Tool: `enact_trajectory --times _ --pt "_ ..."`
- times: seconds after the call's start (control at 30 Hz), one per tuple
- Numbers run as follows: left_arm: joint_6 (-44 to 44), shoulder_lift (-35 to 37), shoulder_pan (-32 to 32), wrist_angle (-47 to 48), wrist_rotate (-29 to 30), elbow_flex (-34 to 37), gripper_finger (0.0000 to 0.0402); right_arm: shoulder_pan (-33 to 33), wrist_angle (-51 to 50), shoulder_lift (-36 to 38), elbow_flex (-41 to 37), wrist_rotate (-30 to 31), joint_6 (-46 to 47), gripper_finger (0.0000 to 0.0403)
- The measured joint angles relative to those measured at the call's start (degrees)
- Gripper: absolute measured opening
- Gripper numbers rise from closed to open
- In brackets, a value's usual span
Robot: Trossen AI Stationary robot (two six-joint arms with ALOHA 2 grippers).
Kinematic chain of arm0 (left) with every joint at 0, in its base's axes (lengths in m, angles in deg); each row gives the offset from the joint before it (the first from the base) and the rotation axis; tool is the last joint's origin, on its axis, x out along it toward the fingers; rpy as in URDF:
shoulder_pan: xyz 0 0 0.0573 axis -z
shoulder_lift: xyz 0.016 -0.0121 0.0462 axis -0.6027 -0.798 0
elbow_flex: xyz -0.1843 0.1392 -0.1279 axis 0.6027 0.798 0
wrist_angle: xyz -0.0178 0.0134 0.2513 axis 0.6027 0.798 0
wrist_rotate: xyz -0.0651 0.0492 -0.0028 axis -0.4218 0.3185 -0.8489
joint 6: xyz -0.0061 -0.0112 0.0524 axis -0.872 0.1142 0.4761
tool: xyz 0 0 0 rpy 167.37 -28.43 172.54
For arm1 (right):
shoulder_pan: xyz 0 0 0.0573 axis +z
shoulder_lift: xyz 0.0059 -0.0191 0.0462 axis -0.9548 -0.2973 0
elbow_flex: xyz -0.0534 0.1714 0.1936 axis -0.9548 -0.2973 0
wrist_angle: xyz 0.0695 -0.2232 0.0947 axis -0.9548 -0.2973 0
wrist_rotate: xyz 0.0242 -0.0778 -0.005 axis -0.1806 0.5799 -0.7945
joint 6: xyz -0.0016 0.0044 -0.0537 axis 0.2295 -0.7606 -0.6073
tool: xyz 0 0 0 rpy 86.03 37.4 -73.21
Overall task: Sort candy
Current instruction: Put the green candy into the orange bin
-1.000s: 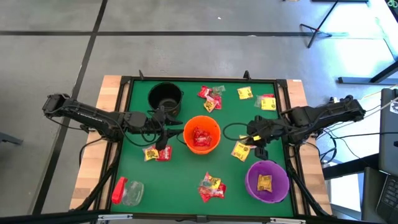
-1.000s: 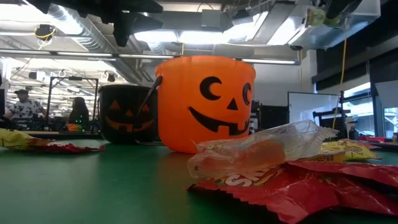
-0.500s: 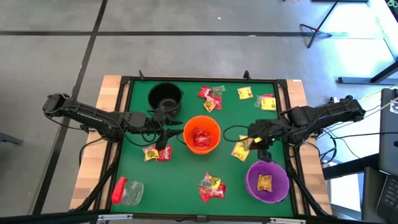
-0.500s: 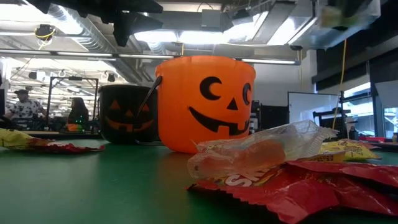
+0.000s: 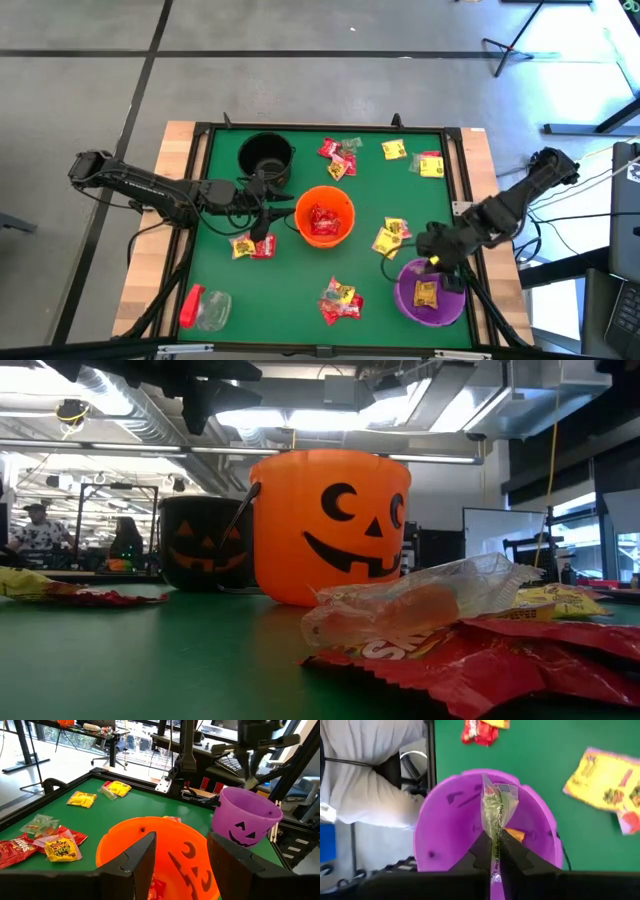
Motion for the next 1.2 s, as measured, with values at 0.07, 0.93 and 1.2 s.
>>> enact_trajectory --times 0.07,0.93,1.2 --pt "0.0 0.0 0.0 0.0 0.0 0.0 0.0167 -0.3 1.6 -0.3 0.5 0.5 -0.5 0.0014" --pt "-1.7 0.0 1.7 0.0 0.4 0.0 0.0167 -30.9 7.6 -16.5 12.2 0.4 -19.5 0.0014" --pt "-2.7 0.0 2.1 0.0 0.6 0.0 0.0167 -31.0 18.4 -16.8 12.2 2.7 -20.5 0.0014"
